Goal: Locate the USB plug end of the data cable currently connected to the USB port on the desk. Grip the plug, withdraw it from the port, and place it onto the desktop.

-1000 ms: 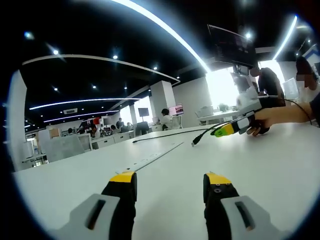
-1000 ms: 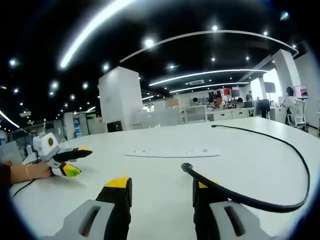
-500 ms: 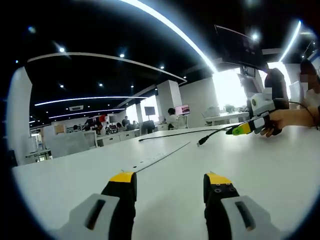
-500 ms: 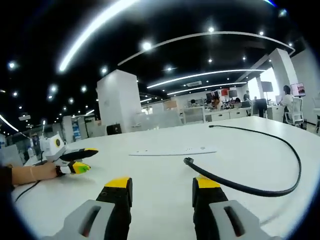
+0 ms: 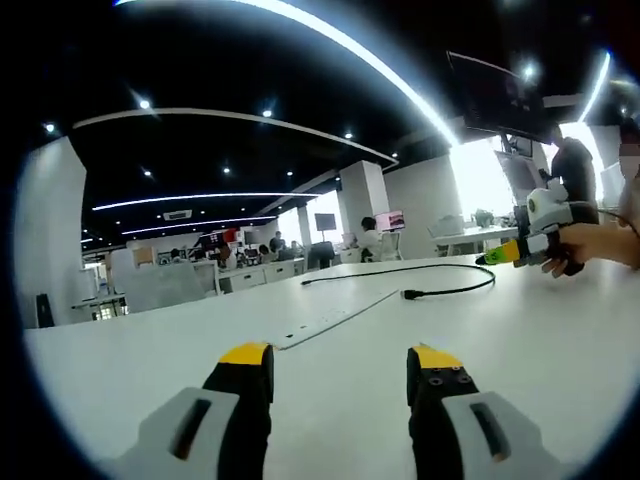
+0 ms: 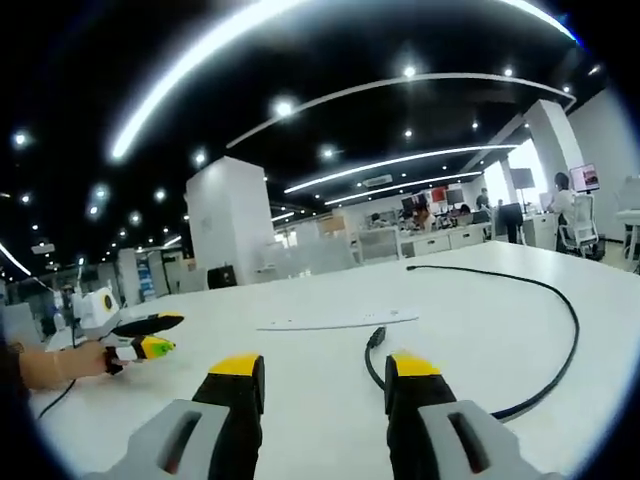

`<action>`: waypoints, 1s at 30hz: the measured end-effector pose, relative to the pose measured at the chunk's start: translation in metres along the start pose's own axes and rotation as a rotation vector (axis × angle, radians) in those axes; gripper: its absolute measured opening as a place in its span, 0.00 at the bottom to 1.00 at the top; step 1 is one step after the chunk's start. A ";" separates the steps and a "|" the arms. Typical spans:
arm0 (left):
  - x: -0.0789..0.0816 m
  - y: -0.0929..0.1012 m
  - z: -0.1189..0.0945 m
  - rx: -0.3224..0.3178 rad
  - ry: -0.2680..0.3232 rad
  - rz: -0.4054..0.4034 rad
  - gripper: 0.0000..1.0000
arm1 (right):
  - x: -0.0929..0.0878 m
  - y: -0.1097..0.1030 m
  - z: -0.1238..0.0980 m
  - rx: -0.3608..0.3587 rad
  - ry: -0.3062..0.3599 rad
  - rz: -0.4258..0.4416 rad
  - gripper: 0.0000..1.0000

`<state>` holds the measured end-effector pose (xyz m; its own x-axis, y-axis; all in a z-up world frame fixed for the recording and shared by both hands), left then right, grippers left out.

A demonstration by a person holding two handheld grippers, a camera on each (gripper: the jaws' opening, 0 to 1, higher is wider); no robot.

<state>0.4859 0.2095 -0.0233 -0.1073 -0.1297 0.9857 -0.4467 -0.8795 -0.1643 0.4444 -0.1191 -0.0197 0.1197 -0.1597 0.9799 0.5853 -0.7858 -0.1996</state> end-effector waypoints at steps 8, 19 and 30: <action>0.056 0.001 -0.041 0.051 0.104 0.098 0.54 | 0.036 -0.026 -0.015 -0.043 0.110 -0.112 0.50; 0.131 -0.004 -0.147 0.210 0.268 0.157 0.54 | 0.096 -0.107 -0.070 -0.092 0.329 -0.413 0.55; 0.155 -0.043 -0.256 0.507 0.390 0.151 0.55 | 0.093 -0.169 -0.125 -0.179 0.464 -0.543 0.56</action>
<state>0.2614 0.3442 0.1271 -0.4928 -0.1774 0.8519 0.0622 -0.9837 -0.1688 0.2566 -0.0761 0.1051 -0.5250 0.0743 0.8479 0.3211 -0.9053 0.2781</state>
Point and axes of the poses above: the point that each gripper's makers call its tool centre point, and the gripper's own axes: z roughly forward along the fingers, y roughly to its right, x roughly out of its top, the point moved 6 cm from there along -z, roughly backward along the fingers, and after that the axes turned 15 degrees about x, right-handed, at the moved point
